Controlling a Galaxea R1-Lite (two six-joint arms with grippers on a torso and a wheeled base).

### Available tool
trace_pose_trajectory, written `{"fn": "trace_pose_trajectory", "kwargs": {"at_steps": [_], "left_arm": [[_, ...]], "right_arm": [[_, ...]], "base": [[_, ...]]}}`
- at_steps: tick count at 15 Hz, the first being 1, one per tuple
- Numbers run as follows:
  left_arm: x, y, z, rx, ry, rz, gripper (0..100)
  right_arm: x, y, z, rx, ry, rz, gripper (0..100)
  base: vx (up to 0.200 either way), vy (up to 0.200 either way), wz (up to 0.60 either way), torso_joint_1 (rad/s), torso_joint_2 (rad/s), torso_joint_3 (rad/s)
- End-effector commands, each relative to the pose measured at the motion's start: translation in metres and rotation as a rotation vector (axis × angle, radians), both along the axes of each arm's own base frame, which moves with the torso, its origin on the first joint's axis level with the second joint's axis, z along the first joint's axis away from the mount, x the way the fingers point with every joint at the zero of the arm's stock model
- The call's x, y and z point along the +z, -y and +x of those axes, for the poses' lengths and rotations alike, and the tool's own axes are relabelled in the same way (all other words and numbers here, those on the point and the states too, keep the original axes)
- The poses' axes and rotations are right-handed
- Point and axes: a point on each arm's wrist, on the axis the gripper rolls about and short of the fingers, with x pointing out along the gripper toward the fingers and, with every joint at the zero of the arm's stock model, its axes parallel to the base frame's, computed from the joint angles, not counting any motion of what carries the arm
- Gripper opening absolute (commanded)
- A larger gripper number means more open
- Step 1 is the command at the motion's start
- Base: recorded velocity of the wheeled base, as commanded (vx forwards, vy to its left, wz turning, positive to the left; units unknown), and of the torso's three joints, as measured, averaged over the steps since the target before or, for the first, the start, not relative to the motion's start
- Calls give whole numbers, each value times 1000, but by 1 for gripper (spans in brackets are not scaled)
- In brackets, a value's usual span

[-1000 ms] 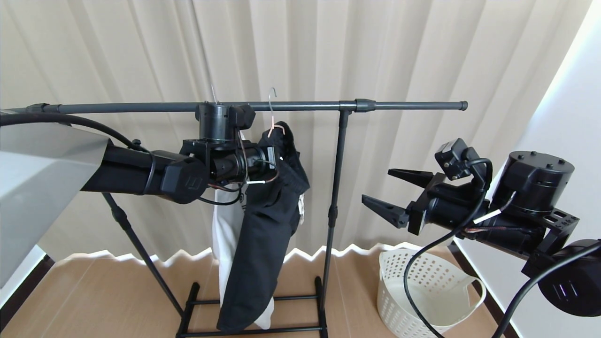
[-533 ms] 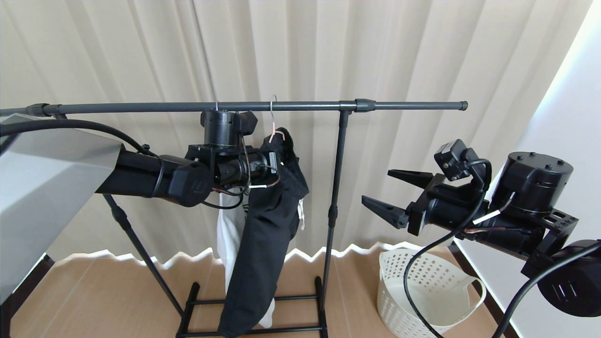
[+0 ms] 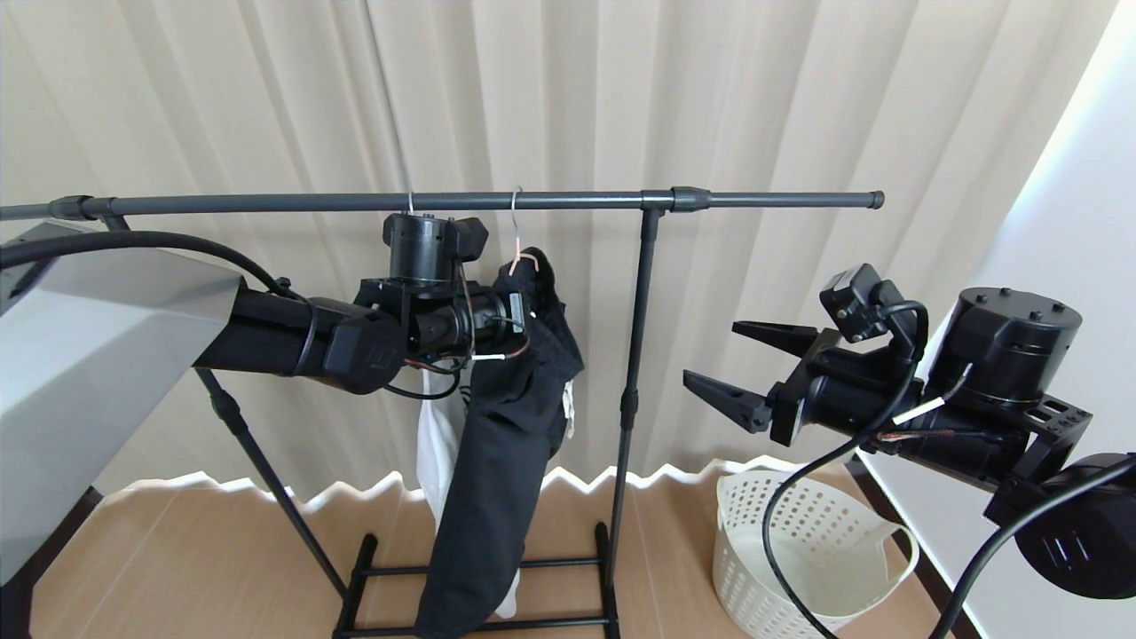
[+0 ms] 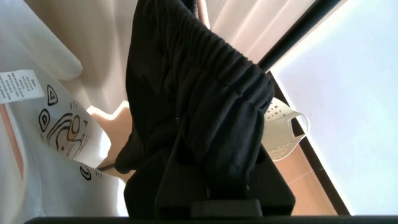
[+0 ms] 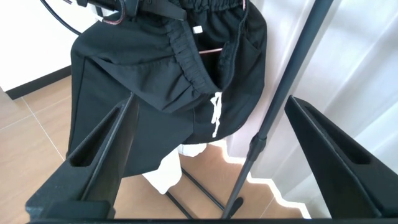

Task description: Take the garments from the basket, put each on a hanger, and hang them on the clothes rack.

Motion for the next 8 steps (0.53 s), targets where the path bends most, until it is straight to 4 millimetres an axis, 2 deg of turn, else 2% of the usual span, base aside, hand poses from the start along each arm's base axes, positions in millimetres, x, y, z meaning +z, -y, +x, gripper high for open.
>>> {"fn": "trace_pose_trajectory", "kwargs": {"at_steps": [1,2,8], "left_arm": [[0,0,-1,0,0,1,0],[0,0,-1,3,-1,2,100],[1,-1,0,5,2,1,100]], "right_arm": [[-1,0,0,0,-4,-2,100],[-1,0,0,0,-1,-1,100],[-1,0,0,0,-3,-1,100]], "base": [[0,0,0,0,0,0],[0,0,0,0,0,0],[0,0,0,0,0,0]]}}
